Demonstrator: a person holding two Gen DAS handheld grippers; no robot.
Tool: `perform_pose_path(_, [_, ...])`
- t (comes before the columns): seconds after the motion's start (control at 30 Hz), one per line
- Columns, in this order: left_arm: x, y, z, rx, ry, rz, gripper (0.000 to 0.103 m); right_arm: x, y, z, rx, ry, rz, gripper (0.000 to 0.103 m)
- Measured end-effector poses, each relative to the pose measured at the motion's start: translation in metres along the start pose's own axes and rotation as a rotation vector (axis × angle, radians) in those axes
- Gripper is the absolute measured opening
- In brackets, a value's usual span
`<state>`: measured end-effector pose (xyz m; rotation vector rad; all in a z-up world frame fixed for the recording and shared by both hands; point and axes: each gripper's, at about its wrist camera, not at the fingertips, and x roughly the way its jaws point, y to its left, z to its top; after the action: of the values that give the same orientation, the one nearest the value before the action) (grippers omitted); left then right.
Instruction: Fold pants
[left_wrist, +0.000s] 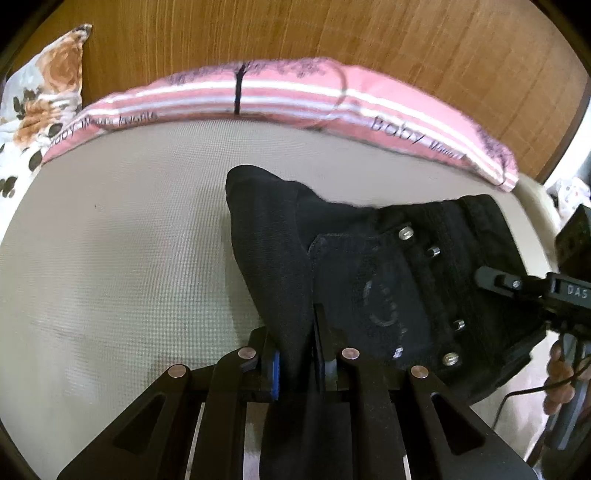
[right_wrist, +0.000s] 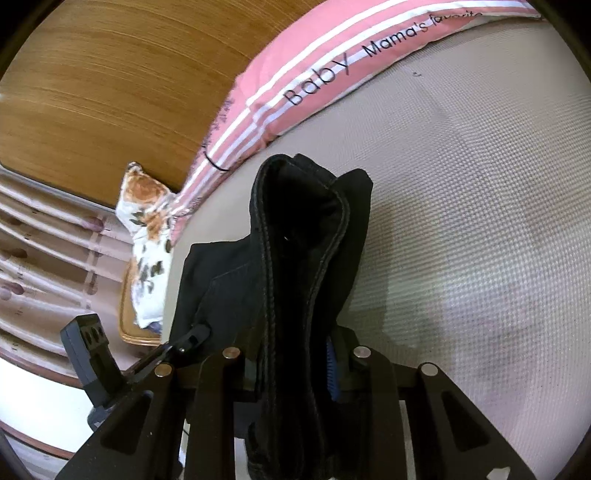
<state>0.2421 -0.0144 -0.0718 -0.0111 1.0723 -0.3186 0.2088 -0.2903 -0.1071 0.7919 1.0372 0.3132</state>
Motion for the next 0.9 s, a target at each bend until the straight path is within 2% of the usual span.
perform_pose_path(0.07, [0.013,0.006,-0.006,0.002,0.023,0.013,0.025,0.005,-0.008,-0.001,-0.018,-0.003,-0.065,0.026])
perform_pose_path(0.13, [0.019,0.008,-0.012,-0.001,0.017,0.015,0.034,0.012,-0.013,-0.005,-0.055,0.003,-0.138,0.036])
perform_pose_path(0.17, [0.018,0.008,-0.014,0.006,0.000,0.022,0.035,0.013,-0.014,-0.006,-0.063,0.000,-0.151,0.039])
perform_pose_path(0.3, [0.016,0.007,-0.020,0.028,-0.020,0.063,0.052,0.011,-0.015,-0.011,-0.080,-0.028,-0.164,0.043])
perform_pose_path(0.5, [0.003,0.011,-0.042,0.020,-0.023,0.067,0.061,-0.003,-0.009,-0.033,-0.124,-0.029,-0.228,0.052])
perform_pose_path(0.73, [-0.009,0.018,-0.071,-0.023,-0.028,0.057,0.064,-0.027,-0.017,-0.067,-0.105,-0.062,-0.233,0.051])
perform_pose_path(0.9, [-0.018,0.011,-0.080,-0.012,-0.045,0.119,0.064,-0.026,-0.013,-0.073,-0.137,-0.096,-0.282,0.051])
